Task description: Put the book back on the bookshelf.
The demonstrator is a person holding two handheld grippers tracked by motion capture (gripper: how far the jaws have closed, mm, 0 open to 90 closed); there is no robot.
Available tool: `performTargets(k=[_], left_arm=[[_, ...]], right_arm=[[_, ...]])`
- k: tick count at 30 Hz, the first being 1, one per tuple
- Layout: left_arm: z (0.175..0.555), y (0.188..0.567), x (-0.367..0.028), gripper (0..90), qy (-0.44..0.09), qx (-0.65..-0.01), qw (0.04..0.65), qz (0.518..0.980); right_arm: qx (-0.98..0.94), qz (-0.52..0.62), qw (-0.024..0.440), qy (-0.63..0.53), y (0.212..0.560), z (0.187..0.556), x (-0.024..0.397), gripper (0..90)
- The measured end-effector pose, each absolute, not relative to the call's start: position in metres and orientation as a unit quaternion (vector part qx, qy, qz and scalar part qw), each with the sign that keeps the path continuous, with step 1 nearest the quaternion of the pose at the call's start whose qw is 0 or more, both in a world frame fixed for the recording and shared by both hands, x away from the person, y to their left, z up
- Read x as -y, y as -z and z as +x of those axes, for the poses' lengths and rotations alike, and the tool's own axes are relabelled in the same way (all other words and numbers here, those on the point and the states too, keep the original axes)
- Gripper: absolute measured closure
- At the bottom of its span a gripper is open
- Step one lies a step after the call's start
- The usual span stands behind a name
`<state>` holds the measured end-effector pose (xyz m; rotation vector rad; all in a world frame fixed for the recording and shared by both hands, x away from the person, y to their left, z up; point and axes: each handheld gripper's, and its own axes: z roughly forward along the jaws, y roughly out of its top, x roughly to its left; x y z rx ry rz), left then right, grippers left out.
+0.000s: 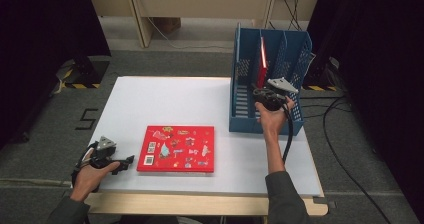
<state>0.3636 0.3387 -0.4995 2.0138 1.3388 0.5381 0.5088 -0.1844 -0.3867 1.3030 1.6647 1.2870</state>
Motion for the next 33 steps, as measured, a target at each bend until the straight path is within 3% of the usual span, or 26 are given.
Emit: performTargets(k=[7, 19, 20, 33], left_arm=[[0.364, 0.498, -0.339, 15.4, -0.206, -0.507, 0.322, 0.772], [0.360, 0.492, -0.335, 15.9, -0.226, -0.492, 0.334, 0.771], [0.359, 0.491, -0.334, 15.9, -0.225, -0.491, 0.338, 0.771], [0.352, 0.493, -0.320, 17.3, -0.227, -0.474, 0.342, 0.779]], right_arm=[[-0.634, 0.489, 0.327, -0.503, 0.383, 0.477, 0.181, 47.1], [-0.675, 0.462, 0.300, -0.490, 0.413, 0.422, 0.163, 45.1], [-0.675, 0.466, 0.280, -0.499, 0.418, 0.417, 0.159, 44.5], [-0.695, 0.457, 0.222, -0.509, 0.442, 0.397, 0.132, 38.1]])
